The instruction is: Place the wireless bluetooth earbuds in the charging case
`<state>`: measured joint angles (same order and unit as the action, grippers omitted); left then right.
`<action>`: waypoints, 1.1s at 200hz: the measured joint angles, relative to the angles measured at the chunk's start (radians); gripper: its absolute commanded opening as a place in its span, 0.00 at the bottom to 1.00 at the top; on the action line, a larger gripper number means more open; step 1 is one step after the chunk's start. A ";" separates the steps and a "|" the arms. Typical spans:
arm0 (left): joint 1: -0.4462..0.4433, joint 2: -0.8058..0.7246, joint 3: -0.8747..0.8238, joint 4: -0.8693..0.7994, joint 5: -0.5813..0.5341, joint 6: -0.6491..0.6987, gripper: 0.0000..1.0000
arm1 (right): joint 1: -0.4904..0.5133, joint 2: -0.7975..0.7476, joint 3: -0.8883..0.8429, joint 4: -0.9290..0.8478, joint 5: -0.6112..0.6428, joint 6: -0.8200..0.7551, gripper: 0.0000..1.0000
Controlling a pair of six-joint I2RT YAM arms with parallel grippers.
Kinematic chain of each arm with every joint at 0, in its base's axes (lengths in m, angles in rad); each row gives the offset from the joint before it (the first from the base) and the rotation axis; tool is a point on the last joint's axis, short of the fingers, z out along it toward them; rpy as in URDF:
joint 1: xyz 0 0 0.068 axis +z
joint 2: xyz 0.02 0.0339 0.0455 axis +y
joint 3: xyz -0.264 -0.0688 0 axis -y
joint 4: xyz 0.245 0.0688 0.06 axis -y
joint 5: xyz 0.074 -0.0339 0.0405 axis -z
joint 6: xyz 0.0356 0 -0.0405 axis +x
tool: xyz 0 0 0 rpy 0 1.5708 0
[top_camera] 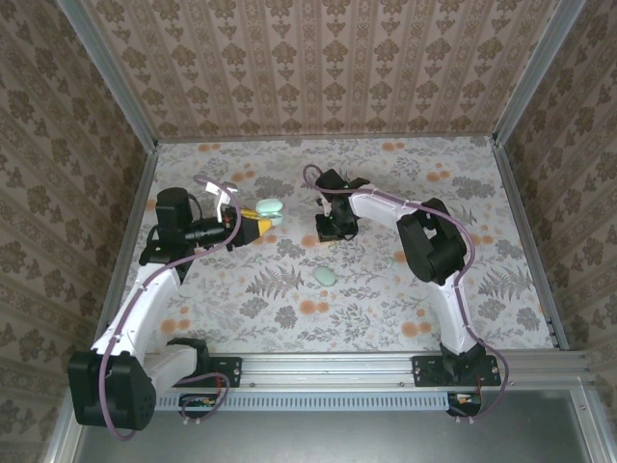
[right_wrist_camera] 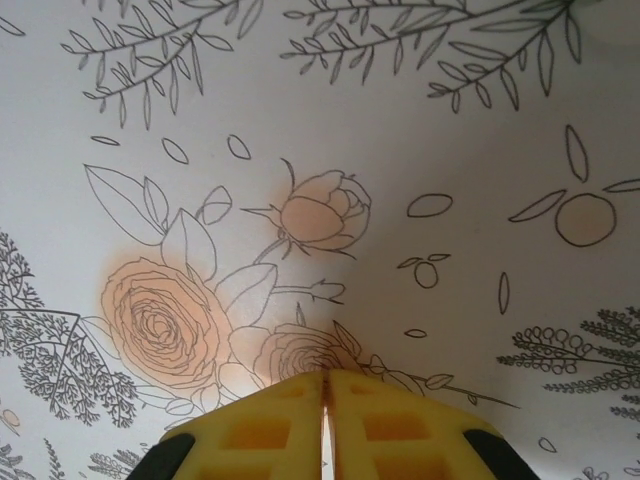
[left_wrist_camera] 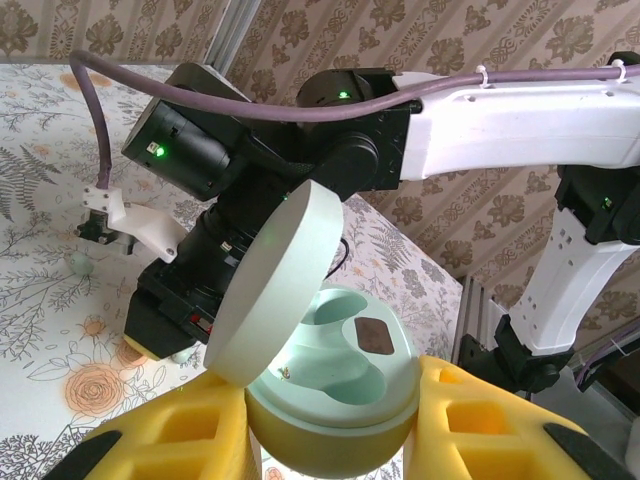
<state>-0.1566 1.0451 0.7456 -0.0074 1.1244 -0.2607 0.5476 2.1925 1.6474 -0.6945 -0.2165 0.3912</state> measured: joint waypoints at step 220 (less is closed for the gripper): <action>-0.001 -0.006 -0.026 0.023 -0.008 -0.008 0.15 | -0.032 -0.287 -0.287 -0.056 0.072 0.127 0.32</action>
<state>-0.1577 1.0386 0.7197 0.0154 1.1160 -0.2687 0.5156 1.9053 1.3602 -0.7502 -0.1448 0.5179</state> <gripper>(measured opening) 0.315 0.281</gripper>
